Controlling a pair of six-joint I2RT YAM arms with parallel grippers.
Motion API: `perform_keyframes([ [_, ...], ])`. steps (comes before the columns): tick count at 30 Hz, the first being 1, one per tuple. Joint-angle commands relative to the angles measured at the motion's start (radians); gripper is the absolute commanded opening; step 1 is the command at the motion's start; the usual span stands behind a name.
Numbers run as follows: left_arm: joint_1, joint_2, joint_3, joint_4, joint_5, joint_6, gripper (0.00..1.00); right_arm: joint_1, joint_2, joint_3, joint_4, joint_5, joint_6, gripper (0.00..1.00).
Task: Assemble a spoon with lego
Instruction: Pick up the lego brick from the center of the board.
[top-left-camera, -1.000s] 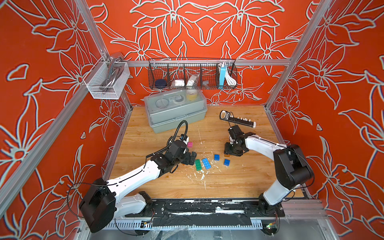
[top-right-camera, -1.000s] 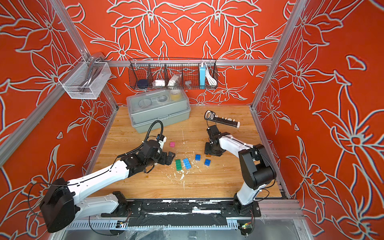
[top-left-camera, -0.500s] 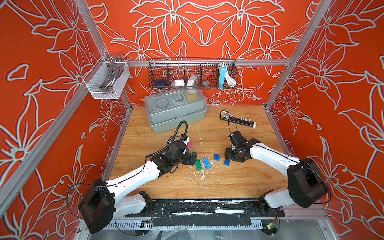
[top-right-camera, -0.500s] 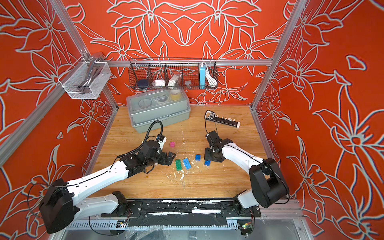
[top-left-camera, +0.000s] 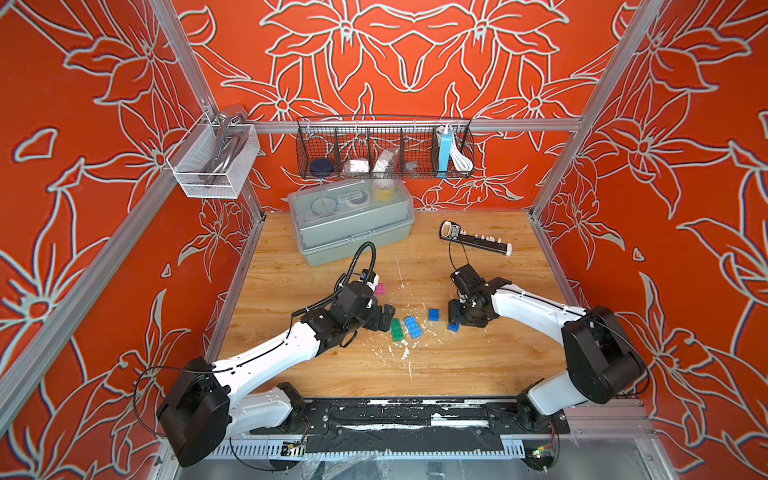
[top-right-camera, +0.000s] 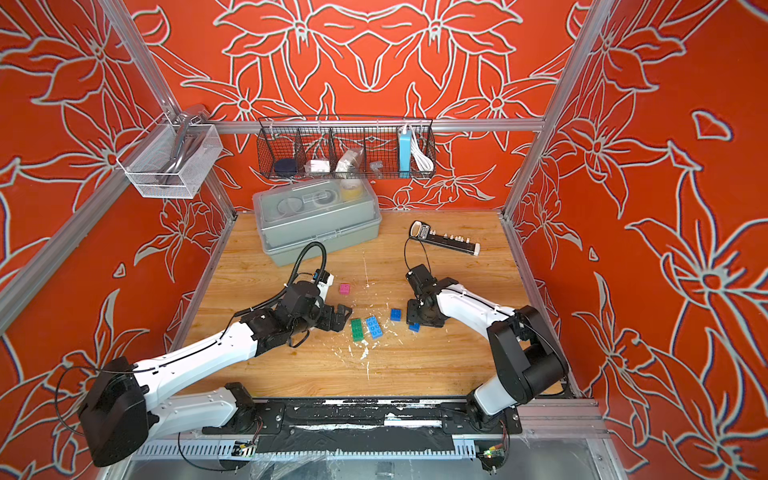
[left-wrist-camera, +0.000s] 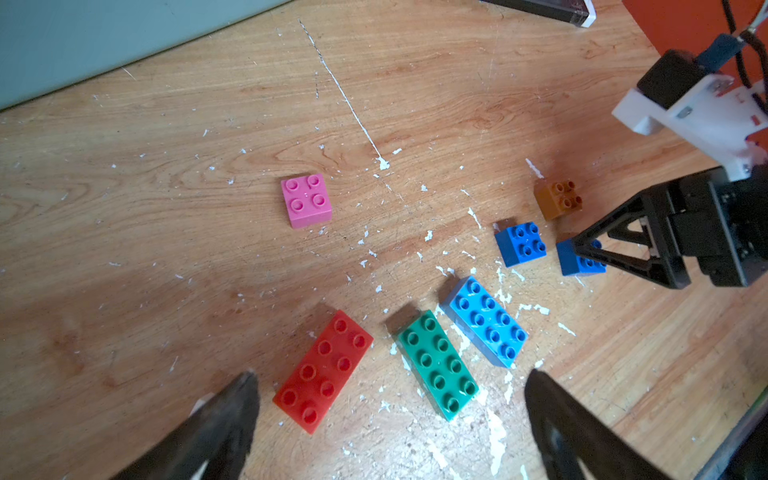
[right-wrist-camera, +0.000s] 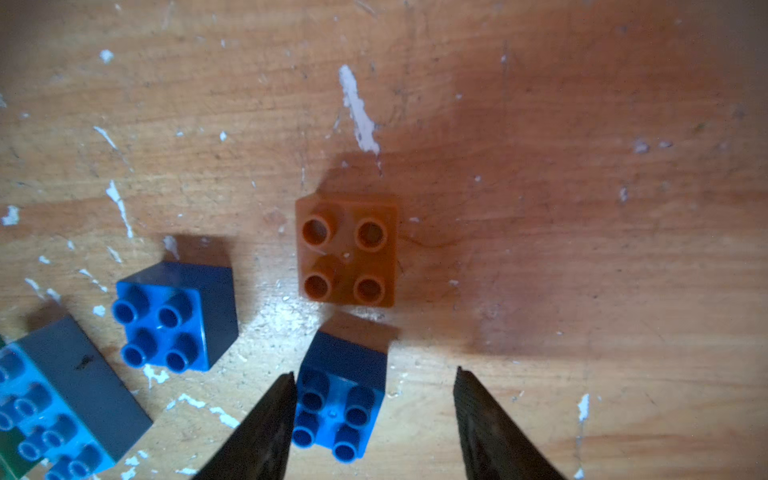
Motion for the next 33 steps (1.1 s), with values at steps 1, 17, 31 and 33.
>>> perform_keyframes([
  [1,-0.008,0.002,-0.009,0.019,0.006,-0.011,0.98,0.009,0.004,0.006,-0.07,0.058,-0.015,0.61],
  [17,-0.011,0.01,-0.006,0.022,0.0,-0.013,0.98,0.015,-0.037,-0.025,-0.03,-0.009,0.027,0.64],
  [31,-0.013,0.02,-0.004,0.019,-0.001,-0.008,0.98,0.016,0.029,0.003,-0.084,0.045,-0.009,0.6],
  [33,-0.013,0.02,-0.004,0.02,0.0,-0.008,0.98,0.016,0.021,0.002,-0.084,0.046,-0.008,0.57],
])
